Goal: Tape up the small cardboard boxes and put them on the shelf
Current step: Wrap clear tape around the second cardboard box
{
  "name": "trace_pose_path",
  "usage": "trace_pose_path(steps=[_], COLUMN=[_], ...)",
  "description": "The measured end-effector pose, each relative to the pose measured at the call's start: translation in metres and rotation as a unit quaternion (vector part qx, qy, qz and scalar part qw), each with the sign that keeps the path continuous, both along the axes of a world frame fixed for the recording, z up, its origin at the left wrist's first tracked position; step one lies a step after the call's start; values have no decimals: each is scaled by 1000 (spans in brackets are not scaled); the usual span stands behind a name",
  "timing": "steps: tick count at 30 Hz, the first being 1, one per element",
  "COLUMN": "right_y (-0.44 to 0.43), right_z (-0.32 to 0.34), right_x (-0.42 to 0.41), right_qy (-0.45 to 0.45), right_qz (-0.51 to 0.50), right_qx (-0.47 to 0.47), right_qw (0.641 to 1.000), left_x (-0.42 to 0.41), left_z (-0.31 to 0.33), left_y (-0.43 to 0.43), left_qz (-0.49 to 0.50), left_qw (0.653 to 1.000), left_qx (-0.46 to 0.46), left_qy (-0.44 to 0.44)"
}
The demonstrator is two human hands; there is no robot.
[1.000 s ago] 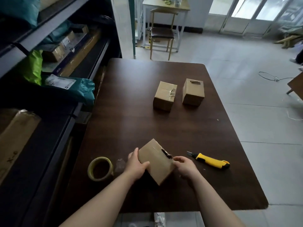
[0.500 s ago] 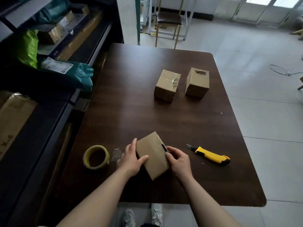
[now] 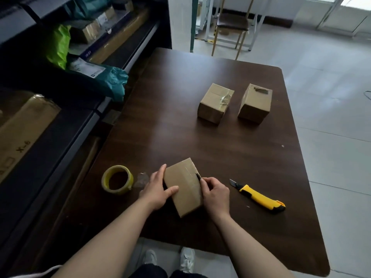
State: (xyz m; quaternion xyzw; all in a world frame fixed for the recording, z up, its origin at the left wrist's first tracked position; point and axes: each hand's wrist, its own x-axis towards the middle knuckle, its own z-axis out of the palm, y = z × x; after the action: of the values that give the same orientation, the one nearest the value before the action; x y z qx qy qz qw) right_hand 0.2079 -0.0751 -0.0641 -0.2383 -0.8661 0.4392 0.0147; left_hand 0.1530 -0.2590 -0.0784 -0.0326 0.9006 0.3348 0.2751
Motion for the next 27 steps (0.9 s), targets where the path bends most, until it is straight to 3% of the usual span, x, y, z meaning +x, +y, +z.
trace_pose_path(steps=[4, 9, 12, 14, 16, 18, 22, 27], right_y=[4, 16, 25, 35, 42, 46, 31, 8], right_z=[-9, -16, -14, -13, -5, -3, -8, -13], right_x=[14, 22, 21, 17, 11, -1, -21, -29], right_qy=[45, -18, -21, -44, -25, -27, -145, -141], right_qz=[132, 314, 374, 374, 207, 35, -29, -75], right_qx=[49, 214, 238, 140, -86, -253, -346, -401], right_qw=[989, 925, 896, 916, 974, 967, 927, 902], left_x=[10, 13, 12, 13, 14, 14, 15, 15], left_z=[-2, 0, 5, 7, 8, 6, 4, 0], left_y=[3, 6, 6, 7, 7, 6, 5, 3], left_qz=[31, 34, 32, 32, 37, 47, 52, 60], left_qw=[999, 999, 999, 999, 999, 999, 999, 998], left_qx=[5, -9, -21, -22, -16, -5, 6, 26], left_qy=[10, 18, 16, 10, 5, 0, -2, -1])
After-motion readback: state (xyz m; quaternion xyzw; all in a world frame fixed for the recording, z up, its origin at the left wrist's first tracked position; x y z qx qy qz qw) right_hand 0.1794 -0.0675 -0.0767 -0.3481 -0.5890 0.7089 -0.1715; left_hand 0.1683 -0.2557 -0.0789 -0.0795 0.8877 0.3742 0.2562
